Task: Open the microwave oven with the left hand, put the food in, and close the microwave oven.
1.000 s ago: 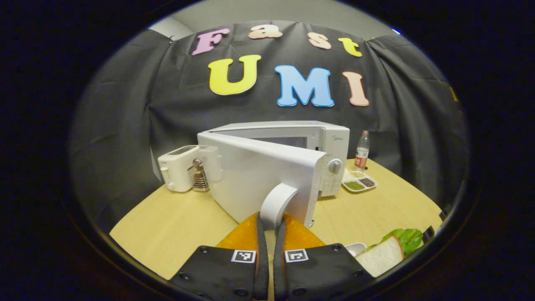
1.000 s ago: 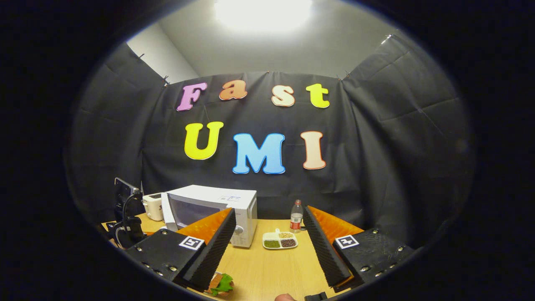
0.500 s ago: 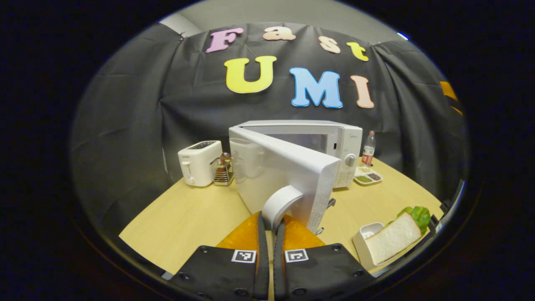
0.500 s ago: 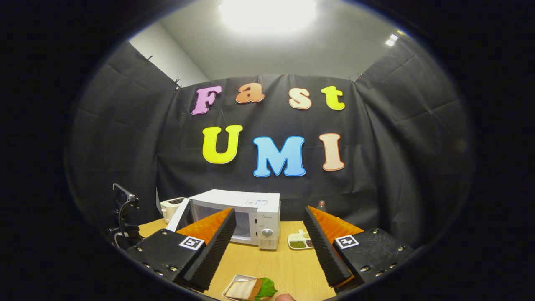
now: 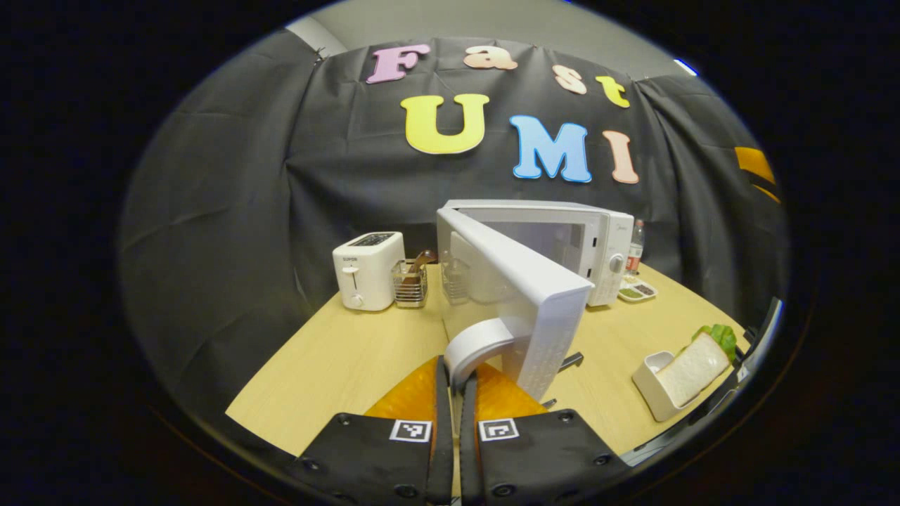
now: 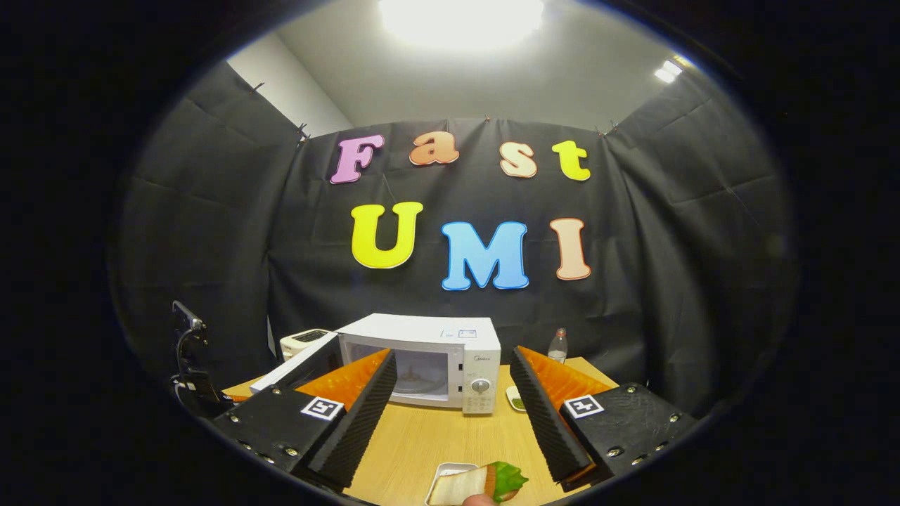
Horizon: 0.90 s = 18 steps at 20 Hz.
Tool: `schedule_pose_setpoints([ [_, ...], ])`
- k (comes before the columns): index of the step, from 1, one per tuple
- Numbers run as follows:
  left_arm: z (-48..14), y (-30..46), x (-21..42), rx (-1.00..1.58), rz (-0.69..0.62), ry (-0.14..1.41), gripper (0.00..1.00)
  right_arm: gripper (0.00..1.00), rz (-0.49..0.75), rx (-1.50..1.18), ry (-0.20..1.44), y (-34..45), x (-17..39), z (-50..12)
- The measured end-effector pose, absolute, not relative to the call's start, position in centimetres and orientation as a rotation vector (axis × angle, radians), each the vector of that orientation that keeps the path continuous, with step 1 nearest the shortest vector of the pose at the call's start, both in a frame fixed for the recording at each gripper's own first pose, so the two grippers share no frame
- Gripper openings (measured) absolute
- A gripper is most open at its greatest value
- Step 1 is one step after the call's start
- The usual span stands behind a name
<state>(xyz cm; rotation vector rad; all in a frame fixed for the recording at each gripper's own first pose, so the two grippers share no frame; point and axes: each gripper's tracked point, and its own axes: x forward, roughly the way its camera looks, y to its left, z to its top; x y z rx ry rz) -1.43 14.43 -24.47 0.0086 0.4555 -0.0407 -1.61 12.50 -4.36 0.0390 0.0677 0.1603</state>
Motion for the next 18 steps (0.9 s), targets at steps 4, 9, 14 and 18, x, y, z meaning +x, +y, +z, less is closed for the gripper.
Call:
schedule_pose_setpoints([
  [4, -24.5, 16.0, -1.5, 0.017, -0.078, 0.456, 0.11, 0.98, 0.159, 0.033, 0.087, 14.4, -1.4, -5.2],
  [9, -24.7, 17.6, -1.6, 0.001, -0.103, 0.48, 0.12, 0.98, 0.131, 0.014, 0.117, 14.6, -0.8, -6.1],
  [14, -23.0, 18.8, -4.2, 0.026, -0.059, 0.455, 0.41, 0.98, 0.122, 0.019, 0.147, 12.9, 0.6, -6.9],
  [18, -19.2, 19.4, -6.3, 0.039, -0.003, 0.405, 1.0, 0.98, 0.15, 0.056, 0.26, 11.2, 1.8, -10.1],
])
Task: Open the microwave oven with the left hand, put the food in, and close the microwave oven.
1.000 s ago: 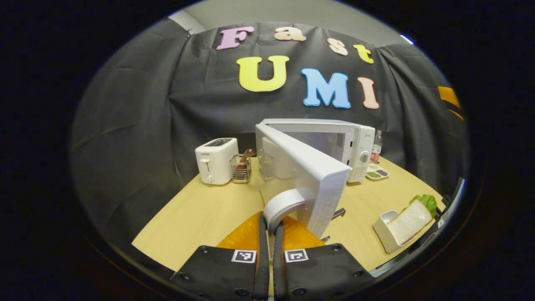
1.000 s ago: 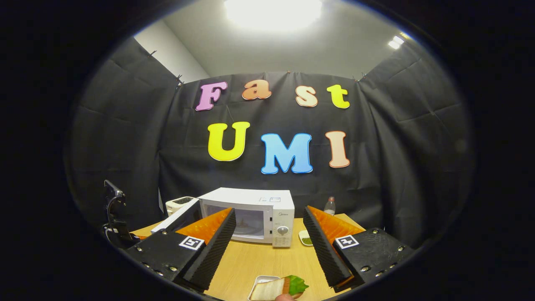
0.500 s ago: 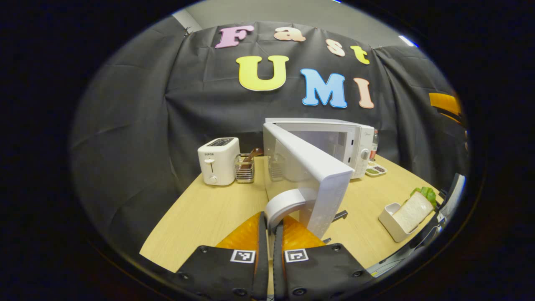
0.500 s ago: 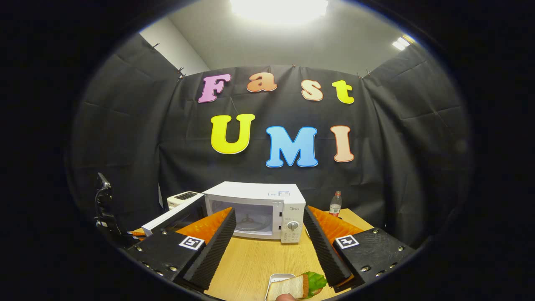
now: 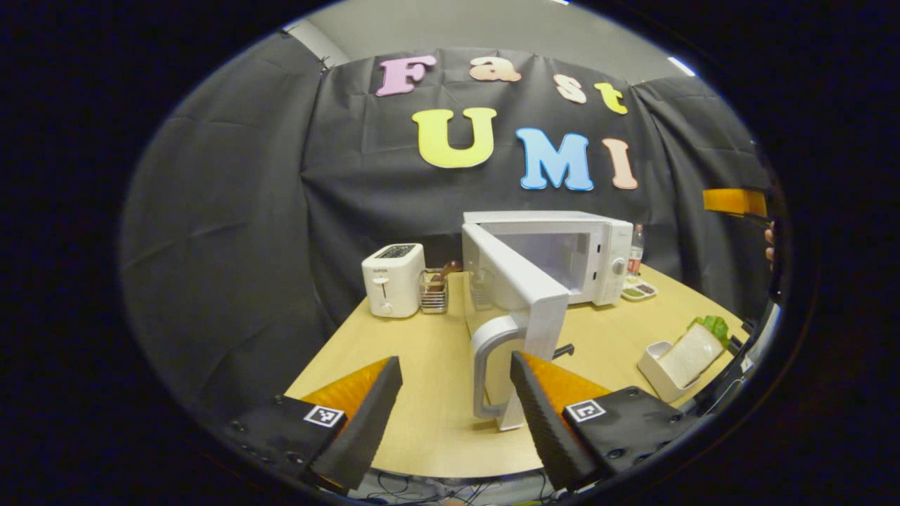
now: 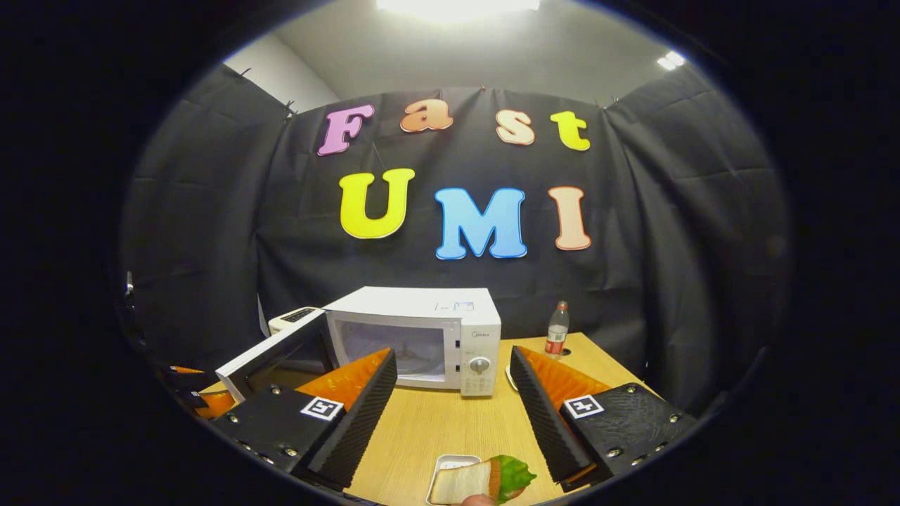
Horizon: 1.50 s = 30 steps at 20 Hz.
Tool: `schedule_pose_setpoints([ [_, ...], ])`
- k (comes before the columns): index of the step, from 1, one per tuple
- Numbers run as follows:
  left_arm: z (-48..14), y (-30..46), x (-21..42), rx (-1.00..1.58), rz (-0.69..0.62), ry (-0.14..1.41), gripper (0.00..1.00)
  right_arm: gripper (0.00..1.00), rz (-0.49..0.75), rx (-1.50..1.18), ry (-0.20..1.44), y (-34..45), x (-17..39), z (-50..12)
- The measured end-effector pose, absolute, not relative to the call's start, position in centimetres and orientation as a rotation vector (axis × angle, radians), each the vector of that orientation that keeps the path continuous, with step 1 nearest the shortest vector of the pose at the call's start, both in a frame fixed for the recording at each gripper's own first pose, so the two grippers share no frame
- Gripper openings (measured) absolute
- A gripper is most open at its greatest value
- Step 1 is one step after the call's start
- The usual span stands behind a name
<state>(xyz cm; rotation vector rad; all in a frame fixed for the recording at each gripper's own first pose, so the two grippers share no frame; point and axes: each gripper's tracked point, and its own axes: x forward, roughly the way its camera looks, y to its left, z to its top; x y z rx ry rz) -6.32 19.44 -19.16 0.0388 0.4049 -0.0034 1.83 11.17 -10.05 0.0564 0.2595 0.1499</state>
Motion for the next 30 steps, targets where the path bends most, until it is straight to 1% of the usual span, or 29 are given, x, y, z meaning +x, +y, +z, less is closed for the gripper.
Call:
schedule_pose_setpoints([
  [2, -16.3, 19.2, -6.6, 0.029, 0.024, 0.359, 0.98, 0.98, 0.16, 0.074, 0.326, 10.1, 2.2, -12.0],
  [7, -9.4, 17.2, -6.4, 0.014, 0.066, 0.23, 0.99, 0.99, 0.188, 0.087, 0.509, 8.2, 2.2, -17.5],
  [13, -3.6, 15.2, -6.6, -0.006, 0.118, 0.113, 1.0, 0.98, 0.261, 0.085, 0.721, 7.1, 0.5, -23.9],
  [18, -1.9, 13.8, -7.2, -0.021, 0.17, 0.078, 0.99, 0.99, 0.344, 0.075, 0.905, 6.5, -2.4, -29.0],
  [19, -1.8, 13.4, -7.3, -0.016, 0.18, 0.076, 0.99, 0.99, 0.355, 0.095, 0.935, 6.4, -2.9, -29.8],
  [20, -1.7, 13.1, -7.3, -0.008, 0.189, 0.077, 0.96, 0.99, 0.366, 0.121, 0.964, 6.4, -3.4, -30.3],
  [21, -1.7, 12.9, -7.6, 0.0, 0.2, 0.079, 0.99, 1.0, 0.376, 0.142, 0.989, 6.5, -3.8, -30.8],
  [24, -1.5, 11.6, -8.2, 0.006, 0.227, 0.077, 0.94, 0.99, 0.416, 0.222, 1.036, 7.1, -4.7, -31.6],
  [25, -1.5, 11.3, -8.4, 0.009, 0.235, 0.077, 0.99, 0.92, 0.427, 0.258, 1.057, 7.4, -4.9, -31.7],
  [26, -1.4, 11.0, -8.6, 0.015, 0.24, 0.075, 0.98, 0.87, 0.44, 0.286, 1.087, 7.6, -5.4, -31.9],
  [28, -1.1, 10.6, -8.7, 0.026, 0.243, 0.067, 0.95, 0.87, 0.464, 0.332, 1.136, 8.1, -6.1, -32.1],
  [29, -0.8, 10.5, -8.7, 0.032, 0.244, 0.062, 0.94, 0.84, 0.466, 0.393, 1.132, 8.6, -5.8, -31.5],
  [30, -0.6, 10.5, -8.7, 0.036, 0.247, 0.056, 0.94, 0.6, 0.488, 0.423, 1.147, 9.1, -6.3, -31.4],
])
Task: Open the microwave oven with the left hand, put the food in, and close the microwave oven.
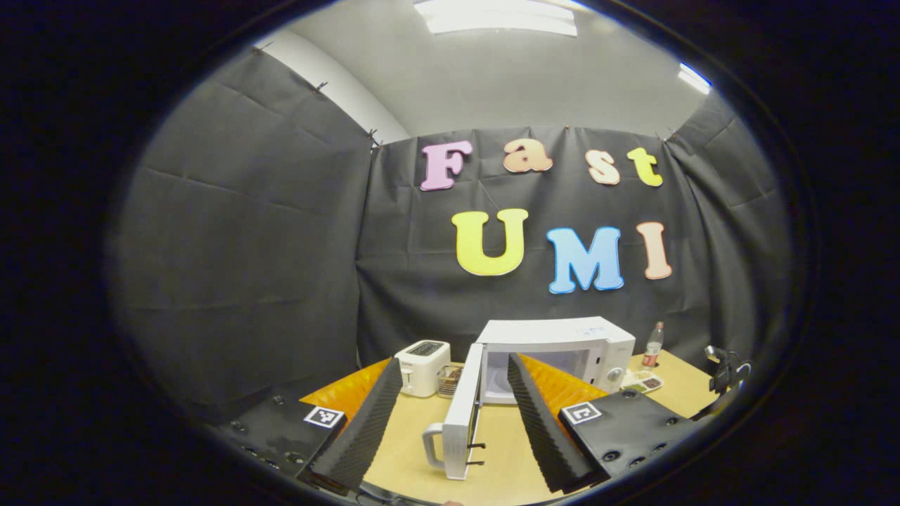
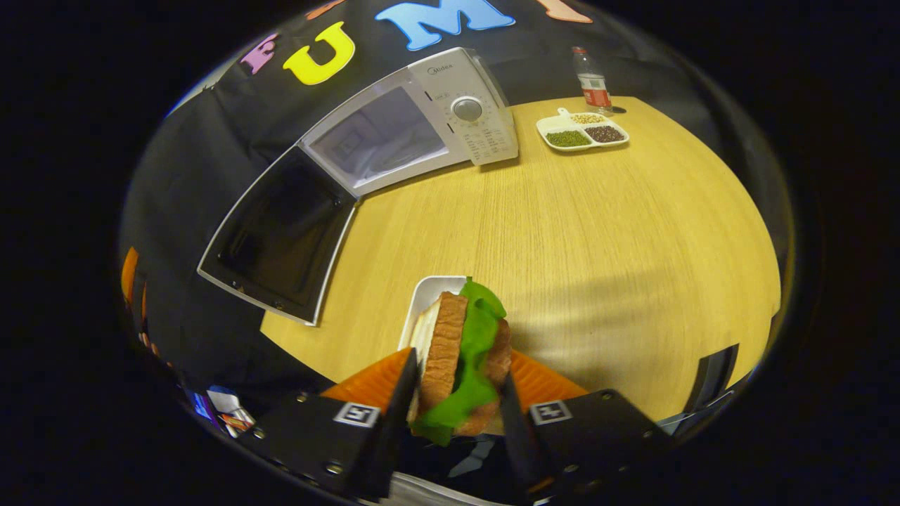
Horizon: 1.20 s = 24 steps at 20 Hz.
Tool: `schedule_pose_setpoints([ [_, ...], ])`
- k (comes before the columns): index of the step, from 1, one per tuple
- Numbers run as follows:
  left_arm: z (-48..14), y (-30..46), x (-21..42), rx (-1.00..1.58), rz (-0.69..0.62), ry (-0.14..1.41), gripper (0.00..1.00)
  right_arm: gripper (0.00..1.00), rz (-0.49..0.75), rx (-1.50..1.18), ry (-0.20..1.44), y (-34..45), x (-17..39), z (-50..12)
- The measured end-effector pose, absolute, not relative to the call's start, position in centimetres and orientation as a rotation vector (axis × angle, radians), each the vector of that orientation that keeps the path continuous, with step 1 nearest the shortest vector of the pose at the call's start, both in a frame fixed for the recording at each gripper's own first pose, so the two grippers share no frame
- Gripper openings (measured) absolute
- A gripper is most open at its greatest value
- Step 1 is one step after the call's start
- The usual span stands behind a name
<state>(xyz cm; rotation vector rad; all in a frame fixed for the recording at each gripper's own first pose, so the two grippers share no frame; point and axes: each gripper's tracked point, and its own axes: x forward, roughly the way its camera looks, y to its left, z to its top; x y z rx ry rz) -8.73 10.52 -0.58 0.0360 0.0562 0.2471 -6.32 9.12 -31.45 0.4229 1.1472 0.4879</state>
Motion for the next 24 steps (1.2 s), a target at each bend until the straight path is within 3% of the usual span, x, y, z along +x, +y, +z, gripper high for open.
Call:
schedule_pose_setpoints([
  [1, -0.4, 10.6, -8.6, 0.034, 0.248, 0.051, 0.99, 0.57, 0.481, 0.449, 1.137, 9.2, -6.0, -31.1],
  [2, -0.6, 10.7, -8.4, 0.027, 0.248, 0.051, 0.99, 0.35, 0.5, 0.437, 1.146, 9.3, -6.3, -31.0],
  [4, -0.7, 11.1, -7.9, 0.012, 0.248, 0.052, 0.94, 0.38, 0.514, 0.378, 1.114, 9.2, -6.2, -30.3],
  [6, -0.4, 11.7, -7.0, 0.006, 0.244, 0.04, 0.99, 0.37, 0.518, 0.35, 1.079, 9.4, -5.7, -28.9],
  [9, -0.4, 12.6, -5.8, 0.007, 0.232, 0.025, 0.94, 0.38, 0.519, 0.372, 1.018, 10.7, -3.7, -26.0],
  [13, 0.3, 14.5, -3.8, 0.007, 0.216, 0.001, 0.94, 0.37, 0.5, 0.408, 0.923, 13.1, -0.1, -22.3],
  [15, 0.3, 15.9, -3.0, 0.005, 0.216, -0.006, 0.99, 0.37, 0.493, 0.422, 0.881, 14.7, 1.7, -20.9],
  [19, 0.4, 19.2, -1.8, 0.006, 0.222, -0.01, 0.94, 0.37, 0.459, 0.438, 0.814, 17.9, 5.3, -20.0],
  [23, -0.5, 22.7, -1.1, -0.003, 0.243, 0.001, 0.94, 0.37, 0.422, 0.493, 0.752, 21.4, 8.9, -19.9],
  [24, -0.8, 23.4, -0.8, -0.005, 0.245, 0.008, 0.99, 0.37, 0.41, 0.503, 0.734, 22.2, 9.7, -20.1],
])
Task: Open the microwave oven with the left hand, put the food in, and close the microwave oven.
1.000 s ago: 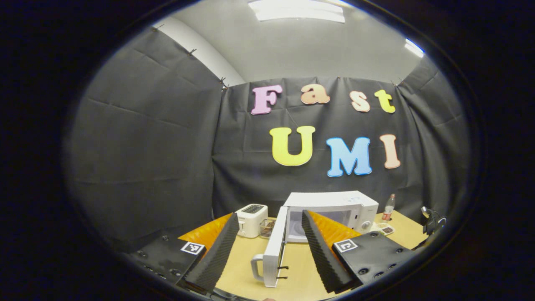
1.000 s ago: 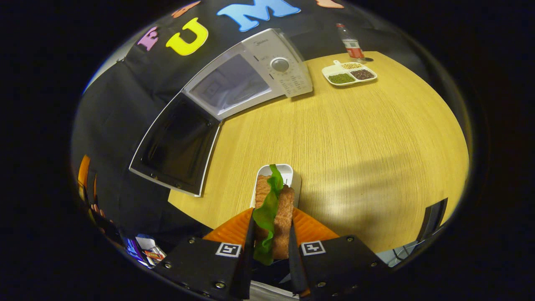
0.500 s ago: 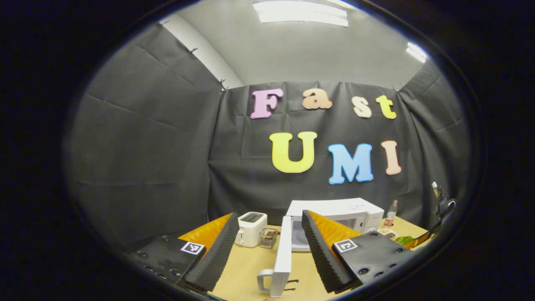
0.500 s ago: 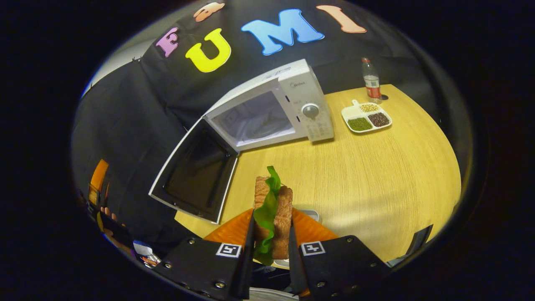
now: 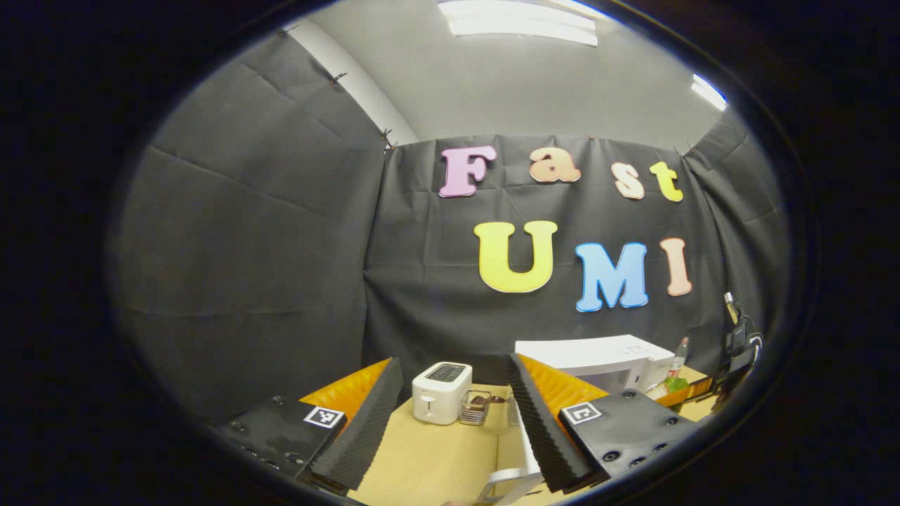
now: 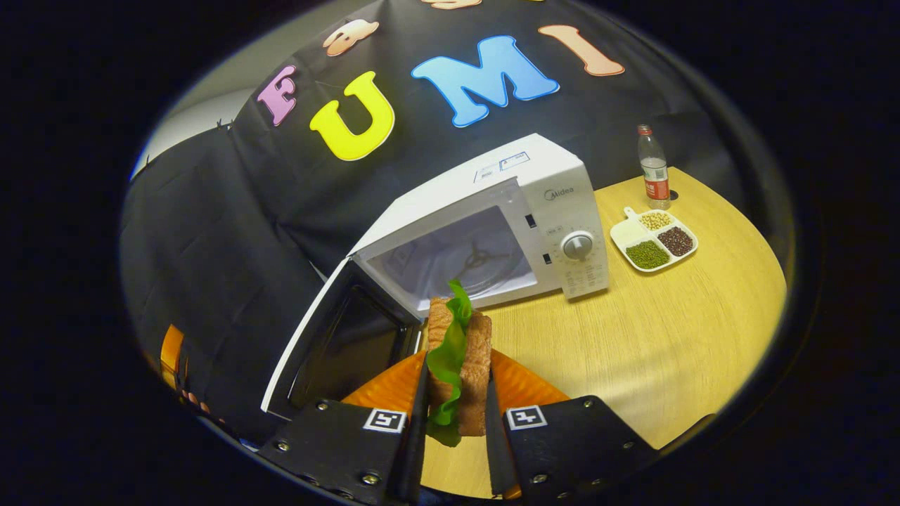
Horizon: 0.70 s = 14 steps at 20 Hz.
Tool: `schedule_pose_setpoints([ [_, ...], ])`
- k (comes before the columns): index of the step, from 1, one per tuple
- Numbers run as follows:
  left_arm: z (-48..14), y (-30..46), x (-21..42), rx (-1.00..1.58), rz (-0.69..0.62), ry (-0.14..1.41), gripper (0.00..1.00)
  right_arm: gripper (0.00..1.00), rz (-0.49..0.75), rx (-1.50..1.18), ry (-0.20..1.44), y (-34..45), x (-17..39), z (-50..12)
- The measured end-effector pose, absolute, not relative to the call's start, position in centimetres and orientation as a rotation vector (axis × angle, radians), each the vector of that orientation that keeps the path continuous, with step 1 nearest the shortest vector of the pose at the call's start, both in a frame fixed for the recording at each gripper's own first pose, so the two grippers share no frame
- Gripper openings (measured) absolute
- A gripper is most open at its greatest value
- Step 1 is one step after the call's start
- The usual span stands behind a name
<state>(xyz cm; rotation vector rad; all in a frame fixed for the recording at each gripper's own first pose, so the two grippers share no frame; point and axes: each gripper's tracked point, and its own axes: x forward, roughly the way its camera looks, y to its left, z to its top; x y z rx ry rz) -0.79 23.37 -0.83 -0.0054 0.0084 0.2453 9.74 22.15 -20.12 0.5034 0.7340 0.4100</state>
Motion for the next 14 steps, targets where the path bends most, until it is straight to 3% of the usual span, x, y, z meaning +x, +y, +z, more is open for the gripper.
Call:
schedule_pose_setpoints([
  [2, -1.4, 24.7, -0.5, 0.003, 0.251, 0.019, 0.94, 0.37, 0.382, 0.531, 0.694, 23.6, 11.4, -20.3],
  [14, -5.1, 29.3, 3.0, 0.034, 0.257, 0.088, 0.99, 0.37, 0.256, 0.667, 0.569, 29.5, 21.7, -24.0],
])
